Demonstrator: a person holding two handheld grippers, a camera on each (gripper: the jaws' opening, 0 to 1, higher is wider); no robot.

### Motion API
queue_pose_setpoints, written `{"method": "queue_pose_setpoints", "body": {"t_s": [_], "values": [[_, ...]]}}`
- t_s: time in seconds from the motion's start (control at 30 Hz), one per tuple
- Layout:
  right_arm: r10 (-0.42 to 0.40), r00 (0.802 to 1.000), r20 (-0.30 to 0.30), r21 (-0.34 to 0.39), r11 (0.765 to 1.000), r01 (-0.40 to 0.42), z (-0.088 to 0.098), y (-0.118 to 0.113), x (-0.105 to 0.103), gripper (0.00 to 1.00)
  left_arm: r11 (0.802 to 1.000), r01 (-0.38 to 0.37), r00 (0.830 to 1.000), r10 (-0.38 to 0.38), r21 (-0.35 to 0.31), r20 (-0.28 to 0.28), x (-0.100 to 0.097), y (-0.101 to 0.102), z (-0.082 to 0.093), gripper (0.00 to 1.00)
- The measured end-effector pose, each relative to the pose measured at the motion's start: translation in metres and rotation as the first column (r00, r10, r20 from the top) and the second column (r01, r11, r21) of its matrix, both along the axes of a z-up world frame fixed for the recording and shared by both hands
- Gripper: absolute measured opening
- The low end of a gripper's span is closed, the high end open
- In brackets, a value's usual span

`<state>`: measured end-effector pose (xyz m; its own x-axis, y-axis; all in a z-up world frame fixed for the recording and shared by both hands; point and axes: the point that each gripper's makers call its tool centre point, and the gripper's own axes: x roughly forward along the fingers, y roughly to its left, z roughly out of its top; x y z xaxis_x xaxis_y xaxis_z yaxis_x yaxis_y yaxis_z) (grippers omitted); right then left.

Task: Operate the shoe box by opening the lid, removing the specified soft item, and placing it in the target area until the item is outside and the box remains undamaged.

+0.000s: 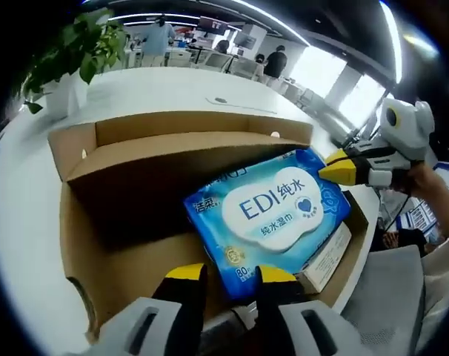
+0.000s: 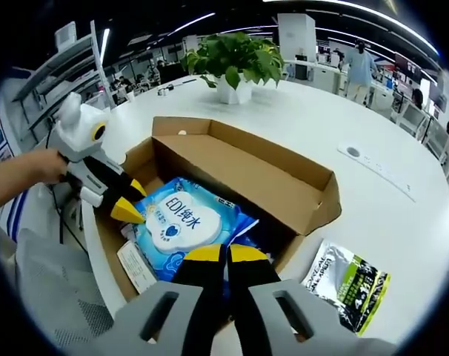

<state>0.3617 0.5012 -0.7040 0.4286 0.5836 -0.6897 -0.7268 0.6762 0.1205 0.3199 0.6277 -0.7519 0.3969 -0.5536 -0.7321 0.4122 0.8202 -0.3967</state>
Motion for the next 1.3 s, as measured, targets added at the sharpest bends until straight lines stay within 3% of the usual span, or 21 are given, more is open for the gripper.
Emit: {"method": "queue_pose_setpoints", "body": {"t_s": [0.13, 0.3, 0.57, 1.3], "values": [[-0.008, 1.0, -0.006, 0.01, 1.0, 0.009, 0.0, 0.0, 0.0, 0.0, 1.0, 0.006, 1.0, -0.006, -0.001, -0.015, -0.002, -0.003, -0.002, 0.21], [-0.024, 1.0, -0.012, 0.023, 0.999, 0.025, 0.0, 0.001, 0.0, 0.0, 0.999, 0.021, 1.0, -0.021, 0.024, 0.006, -0.001, -0.004, -0.003, 0.13], [-0.034, 0.999, -0.016, 0.039, 0.999, 0.034, 0.002, 0.002, -0.001, 0.0, 0.998, -0.056, 0.998, 0.055, -0.005, -0.034, 0.001, -0.002, -0.003, 0.05], [-0.061, 0.998, -0.033, 0.08, 0.995, 0.064, 0.02, -0.006, -0.004, 0.0, 0.998, -0.069, 0.997, 0.069, -0.006, 0.021, 0.001, -0.003, 0.028, 0.02]]}}
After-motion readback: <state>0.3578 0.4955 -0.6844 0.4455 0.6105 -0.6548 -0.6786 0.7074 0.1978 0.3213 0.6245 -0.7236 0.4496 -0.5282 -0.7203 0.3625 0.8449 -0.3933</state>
